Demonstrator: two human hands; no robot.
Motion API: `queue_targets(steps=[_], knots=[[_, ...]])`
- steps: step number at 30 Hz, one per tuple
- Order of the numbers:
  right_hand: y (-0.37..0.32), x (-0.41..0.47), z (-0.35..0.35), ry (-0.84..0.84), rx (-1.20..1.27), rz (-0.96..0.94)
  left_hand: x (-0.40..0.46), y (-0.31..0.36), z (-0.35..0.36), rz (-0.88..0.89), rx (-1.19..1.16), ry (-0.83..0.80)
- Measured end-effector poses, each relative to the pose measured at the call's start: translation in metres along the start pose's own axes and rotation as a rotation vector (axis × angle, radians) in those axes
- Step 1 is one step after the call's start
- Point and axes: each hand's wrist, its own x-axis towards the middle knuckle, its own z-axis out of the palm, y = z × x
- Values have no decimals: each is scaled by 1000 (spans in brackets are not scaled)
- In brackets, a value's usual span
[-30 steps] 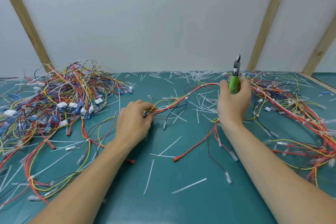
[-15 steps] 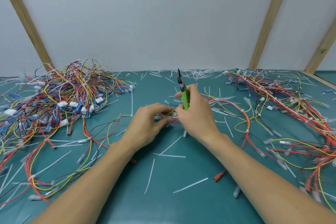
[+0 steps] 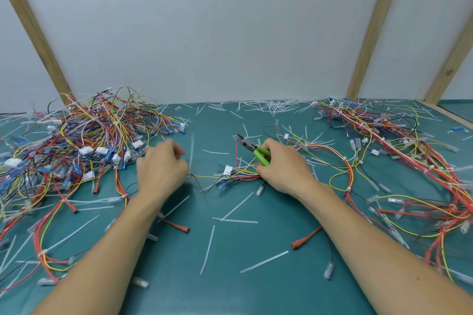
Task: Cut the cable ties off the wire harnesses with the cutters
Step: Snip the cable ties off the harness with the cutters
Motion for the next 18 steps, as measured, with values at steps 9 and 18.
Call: queue_targets(steps=[9,18], knots=[[23,9,-6,234,-182,131,-11,18,-11,169,-25,-336],[24,12,-13,368,286,174,-17,28,-3,374,-648,90]])
